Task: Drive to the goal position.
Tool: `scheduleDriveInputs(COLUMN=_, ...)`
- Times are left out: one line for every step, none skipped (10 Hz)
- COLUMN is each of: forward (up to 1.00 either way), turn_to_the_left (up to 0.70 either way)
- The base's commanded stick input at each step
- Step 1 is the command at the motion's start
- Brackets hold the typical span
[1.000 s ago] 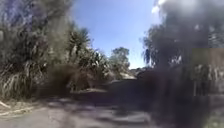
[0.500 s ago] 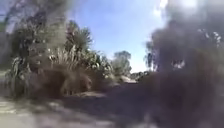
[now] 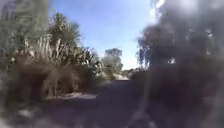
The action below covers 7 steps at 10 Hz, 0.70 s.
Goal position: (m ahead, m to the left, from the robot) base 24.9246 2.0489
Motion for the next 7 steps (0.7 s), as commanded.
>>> scheduleDriveInputs(forward=1.00, turn_to_the_left=-0.17)
scheduleDriveInputs(forward=1.00, turn_to_the_left=-0.37)
scheduleDriveInputs(forward=1.00, turn_to_the_left=-0.24)
scheduleDriveInputs(forward=1.00, turn_to_the_left=-0.11)
scheduleDriveInputs(forward=1.00, turn_to_the_left=-0.08)
scheduleDriveInputs(forward=1.00, turn_to_the_left=-0.20)
scheduleDriveInputs(forward=1.00, turn_to_the_left=-0.32)
